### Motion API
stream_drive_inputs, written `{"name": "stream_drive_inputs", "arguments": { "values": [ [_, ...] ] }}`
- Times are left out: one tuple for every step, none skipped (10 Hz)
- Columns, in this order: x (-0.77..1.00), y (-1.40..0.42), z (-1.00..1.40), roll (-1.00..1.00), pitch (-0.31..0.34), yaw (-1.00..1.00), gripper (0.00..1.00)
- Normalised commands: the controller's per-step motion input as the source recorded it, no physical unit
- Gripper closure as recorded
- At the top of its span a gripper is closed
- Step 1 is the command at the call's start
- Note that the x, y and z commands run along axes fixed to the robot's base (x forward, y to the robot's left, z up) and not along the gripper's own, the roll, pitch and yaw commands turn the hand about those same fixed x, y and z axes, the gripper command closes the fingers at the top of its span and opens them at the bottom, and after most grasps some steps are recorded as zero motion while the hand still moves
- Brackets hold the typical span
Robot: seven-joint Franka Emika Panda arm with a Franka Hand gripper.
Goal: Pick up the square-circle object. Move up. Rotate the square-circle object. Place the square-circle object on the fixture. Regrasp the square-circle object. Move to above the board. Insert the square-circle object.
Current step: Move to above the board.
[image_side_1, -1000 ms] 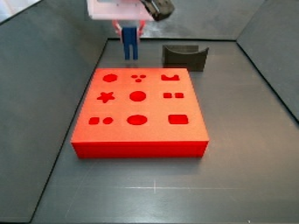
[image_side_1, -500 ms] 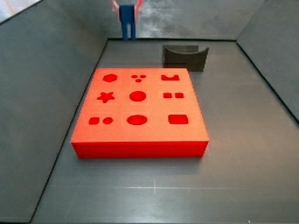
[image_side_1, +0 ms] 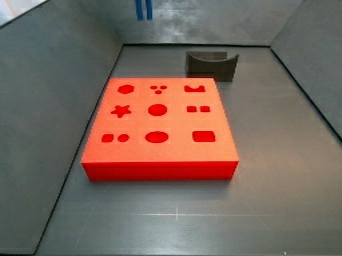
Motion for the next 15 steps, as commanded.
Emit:
{"name": "stream_drive_inputs", "arguments": {
  "values": [
    [-0.05, 0.2, 1.0, 0.06, 0.076, -0.01, 1.0],
    [-0.04, 0.19, 1.0, 0.04, 0.073, -0.01, 1.0],
    [-0.04, 0.16, 1.0, 0.03, 0.071, -0.02, 1.0],
    [-0.03, 0.15, 1.0, 0.02, 0.071, -0.02, 1.0],
    [-0.02, 0.11, 0.86, 0.02, 0.07, -0.02, 1.0],
    [-0.01, 0.07, 0.63, 0.02, 0.072, -0.02, 1.0],
    [-0.01, 0.05, 0.46, 0.02, 0.075, -0.02, 1.0],
    [0.0, 0.03, 0.29, 0.02, 0.078, -0.02, 1.0],
    [0.18, -1.0, 0.1, -0.24, 0.332, -0.12, 1.0],
    [0.18, -1.0, 0.08, -0.22, 0.315, -0.09, 1.0],
    [0.19, -1.0, 0.09, -0.15, 0.269, -0.03, 1.0],
    [0.19, -1.0, 0.09, -0.13, 0.212, -0.02, 1.0],
    [0.2, -1.0, 0.09, -0.09, 0.165, 0.0, 1.0],
    [0.2, -1.0, 0.09, -0.03, 0.131, 0.0, 1.0],
    [0.21, -1.0, 0.09, -0.02, 0.117, 0.01, 1.0]
  ]
}}
